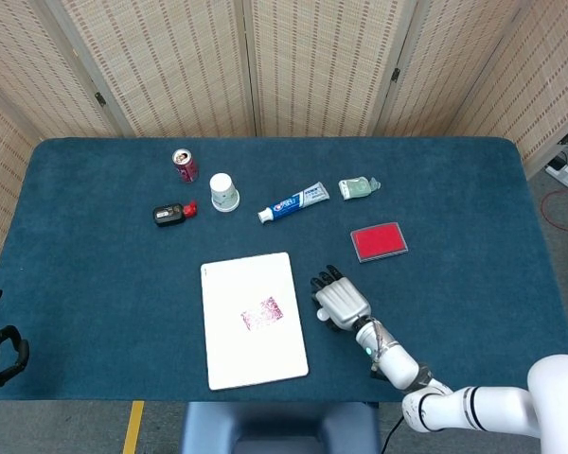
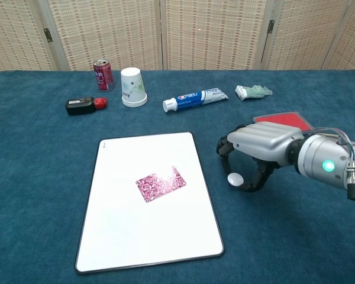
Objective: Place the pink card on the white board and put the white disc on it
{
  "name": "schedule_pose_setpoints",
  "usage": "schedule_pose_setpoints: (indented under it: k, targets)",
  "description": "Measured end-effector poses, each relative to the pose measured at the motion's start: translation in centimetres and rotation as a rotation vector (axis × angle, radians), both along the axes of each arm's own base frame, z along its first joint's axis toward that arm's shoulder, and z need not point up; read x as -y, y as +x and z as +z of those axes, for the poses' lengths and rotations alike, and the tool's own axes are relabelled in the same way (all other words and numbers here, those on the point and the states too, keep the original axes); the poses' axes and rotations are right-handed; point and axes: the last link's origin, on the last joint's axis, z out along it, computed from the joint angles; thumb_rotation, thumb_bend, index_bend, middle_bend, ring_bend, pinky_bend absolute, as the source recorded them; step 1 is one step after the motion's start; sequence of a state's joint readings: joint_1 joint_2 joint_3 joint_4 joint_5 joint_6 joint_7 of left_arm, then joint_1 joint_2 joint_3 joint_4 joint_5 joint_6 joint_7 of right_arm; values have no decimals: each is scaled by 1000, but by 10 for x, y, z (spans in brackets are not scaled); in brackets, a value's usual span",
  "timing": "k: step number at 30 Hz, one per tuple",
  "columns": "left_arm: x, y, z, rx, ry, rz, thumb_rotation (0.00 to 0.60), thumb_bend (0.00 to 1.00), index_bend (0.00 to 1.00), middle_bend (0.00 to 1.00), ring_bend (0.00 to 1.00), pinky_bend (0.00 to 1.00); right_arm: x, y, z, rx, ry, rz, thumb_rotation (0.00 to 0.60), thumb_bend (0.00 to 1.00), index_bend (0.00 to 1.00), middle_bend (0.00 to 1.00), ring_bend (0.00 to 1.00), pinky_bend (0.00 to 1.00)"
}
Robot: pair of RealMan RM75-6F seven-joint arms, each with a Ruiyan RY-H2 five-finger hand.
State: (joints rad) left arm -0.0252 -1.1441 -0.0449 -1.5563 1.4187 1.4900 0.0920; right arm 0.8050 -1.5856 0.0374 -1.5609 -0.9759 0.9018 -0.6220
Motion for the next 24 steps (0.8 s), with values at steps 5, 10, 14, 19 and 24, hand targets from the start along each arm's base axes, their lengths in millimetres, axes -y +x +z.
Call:
schedule_pose_setpoints:
  k: [5,10,14,19,24]
  targets:
    - [-1,3,0,4,4,-12,600,155,111,47,58,0,4,27,0,6,-2,61,600,352,491,213,119,55]
    - [0,4,1,0,2,-15,600,156,111,47,58,0,9,60,-10,28,13,93,600,352,491,213,119,55]
    - [1,2,3,1,9,-8,600,156,111,47,58,0,10,83,-21,27,32,118,600,352,491,213,119,55]
    - [3,0,4,3,7,-1,600,156,111,47,58,0,10,103,-37,2,55,136,600,352,491,208,118,55]
    - [4,-1,3,6,5,-1,600,155,111,47,58,0,10,111,-49,-23,68,138,600,352,441,193,109,55]
